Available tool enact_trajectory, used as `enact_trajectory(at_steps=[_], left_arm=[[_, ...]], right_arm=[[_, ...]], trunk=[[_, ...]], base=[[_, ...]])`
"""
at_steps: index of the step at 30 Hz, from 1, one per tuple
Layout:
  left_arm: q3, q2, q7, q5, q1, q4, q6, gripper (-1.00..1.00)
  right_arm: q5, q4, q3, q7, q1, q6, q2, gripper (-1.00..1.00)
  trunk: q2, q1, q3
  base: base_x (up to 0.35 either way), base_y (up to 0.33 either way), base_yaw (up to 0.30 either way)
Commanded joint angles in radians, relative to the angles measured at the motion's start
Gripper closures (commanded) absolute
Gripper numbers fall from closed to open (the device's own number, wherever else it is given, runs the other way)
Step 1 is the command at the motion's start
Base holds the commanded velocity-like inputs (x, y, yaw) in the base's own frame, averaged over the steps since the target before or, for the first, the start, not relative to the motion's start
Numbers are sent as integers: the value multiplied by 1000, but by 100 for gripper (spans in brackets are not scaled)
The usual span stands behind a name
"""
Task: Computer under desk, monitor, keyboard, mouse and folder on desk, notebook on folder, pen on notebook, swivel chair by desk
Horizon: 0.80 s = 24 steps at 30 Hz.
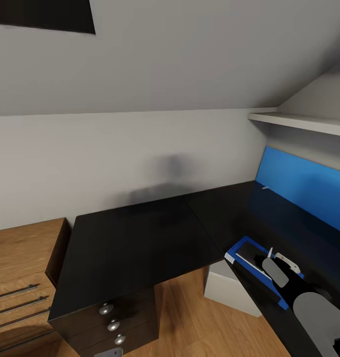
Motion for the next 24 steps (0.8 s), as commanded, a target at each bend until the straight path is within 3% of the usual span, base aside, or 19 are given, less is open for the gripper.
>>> enact_trajectory(at_steps=[1, 5, 20, 24], left_arm=[[-2, 0, 7, 9, 0, -3, 4, -100], [-2, 0, 6, 9, 0, -3, 4, -100], [-1, 2, 4, 10, 0, 2, 5, -100], [-1, 2, 4, 11, 0, 11, 6, -100]], right_arm=[[-4, -2, 8, -7, -1, 5, -1, -100], [-4, -3, 9, -7, -1, 5, -1, -100], [-2, -12, 12, -10, -1, 3, -1, -100], [-2, -108, 13, -28, 0, 0, -3, -100]], trunk=[[-1, 0, -1], [-1, 0, -1], [104, -57, 46], [132, -73, 58]], base=[[0, 0, 0], [0, 0, 0], [0, 0, 0], [0, 0, 0]])
